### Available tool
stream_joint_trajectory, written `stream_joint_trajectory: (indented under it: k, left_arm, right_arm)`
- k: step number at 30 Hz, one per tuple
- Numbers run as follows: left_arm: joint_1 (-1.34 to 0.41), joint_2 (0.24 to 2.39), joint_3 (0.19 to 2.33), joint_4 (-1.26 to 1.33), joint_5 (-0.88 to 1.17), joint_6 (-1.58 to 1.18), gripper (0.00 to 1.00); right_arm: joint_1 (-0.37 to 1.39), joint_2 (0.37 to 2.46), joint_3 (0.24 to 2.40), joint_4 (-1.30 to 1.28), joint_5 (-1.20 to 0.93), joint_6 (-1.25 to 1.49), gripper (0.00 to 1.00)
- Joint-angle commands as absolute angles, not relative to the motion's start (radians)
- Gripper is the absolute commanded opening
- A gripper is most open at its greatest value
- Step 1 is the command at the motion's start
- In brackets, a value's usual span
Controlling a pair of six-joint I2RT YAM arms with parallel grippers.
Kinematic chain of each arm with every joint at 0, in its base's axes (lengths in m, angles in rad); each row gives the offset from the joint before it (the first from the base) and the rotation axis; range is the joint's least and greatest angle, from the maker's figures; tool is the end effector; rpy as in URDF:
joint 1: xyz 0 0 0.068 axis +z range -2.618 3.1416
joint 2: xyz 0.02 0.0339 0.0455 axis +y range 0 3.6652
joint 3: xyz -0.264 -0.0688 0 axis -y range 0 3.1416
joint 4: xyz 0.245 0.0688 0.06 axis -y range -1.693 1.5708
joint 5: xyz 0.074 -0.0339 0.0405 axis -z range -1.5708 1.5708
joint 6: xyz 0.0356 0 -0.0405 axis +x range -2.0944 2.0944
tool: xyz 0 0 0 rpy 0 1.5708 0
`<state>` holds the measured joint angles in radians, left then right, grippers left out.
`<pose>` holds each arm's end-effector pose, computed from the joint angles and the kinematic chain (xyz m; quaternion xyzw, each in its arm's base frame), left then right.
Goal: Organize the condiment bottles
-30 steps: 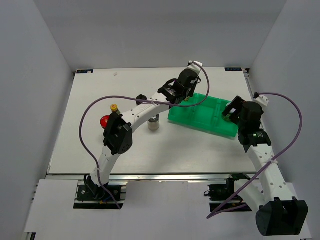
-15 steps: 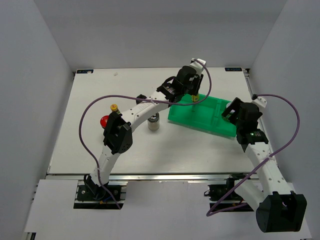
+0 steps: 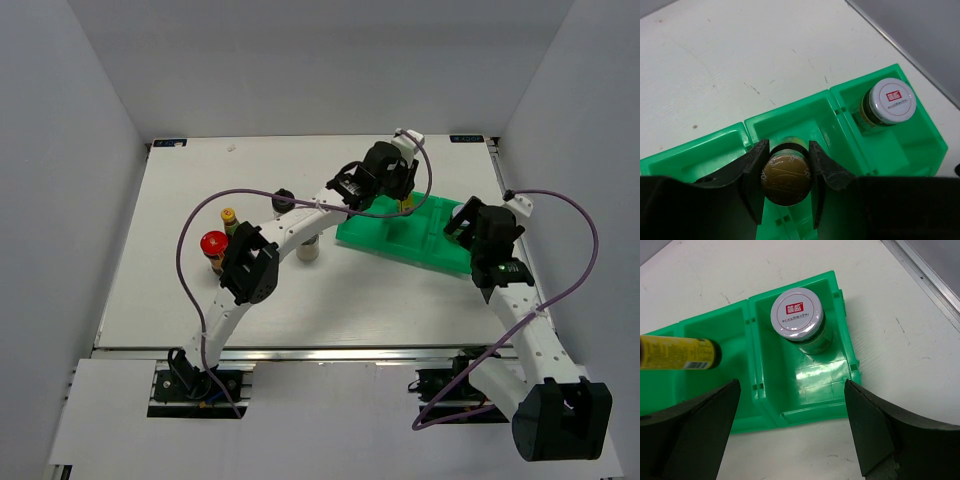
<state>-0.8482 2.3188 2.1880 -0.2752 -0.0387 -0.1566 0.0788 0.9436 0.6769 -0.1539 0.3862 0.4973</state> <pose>0.3654 -0.4124 0.2913 0.2730 0.7892 -0.2506 0.4898 0.2153 0.0035 0.2769 0.2732 0.7839 -0.0028 0.5576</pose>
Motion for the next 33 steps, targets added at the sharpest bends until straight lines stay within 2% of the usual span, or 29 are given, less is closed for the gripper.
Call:
stream_joint_trajectory:
  k: [1,13,16,18,21,33]
  left_arm:
    - [-0.857,2.316,2.246,-0.183,-0.023,-0.161,0.14]
    - [-0.861,2.408,2.286,-0.143,-0.043,-0.150,0.20]
    - [-0.865,2.411,2.290,-0.132,-0.058,-0.138,0.25]
    - [-0.865,2.414,2.292,-0.129,-0.066,-0.133,0.32]
    - [-0.865,2.421,2.299,-0.127,-0.075,-0.127,0.35]
    - [-0.874,2.459,2.329,-0.126,-0.083,-0.110,0.38]
  right_arm:
    - [0.074,0.950,0.675,-0.110,0.416,0.506,0.89]
    - [0.074,0.977,0.684,-0.113,0.426,0.497,0.89]
    - [0.074,0.985,0.686,-0.117,0.426,0.497,0.89]
    - [0.072,0.992,0.687,-0.115,0.426,0.495,0.89]
    - [0.072,1.002,0.692,-0.117,0.425,0.495,0.89]
    - [0.074,1.015,0.698,-0.124,0.439,0.491,0.89]
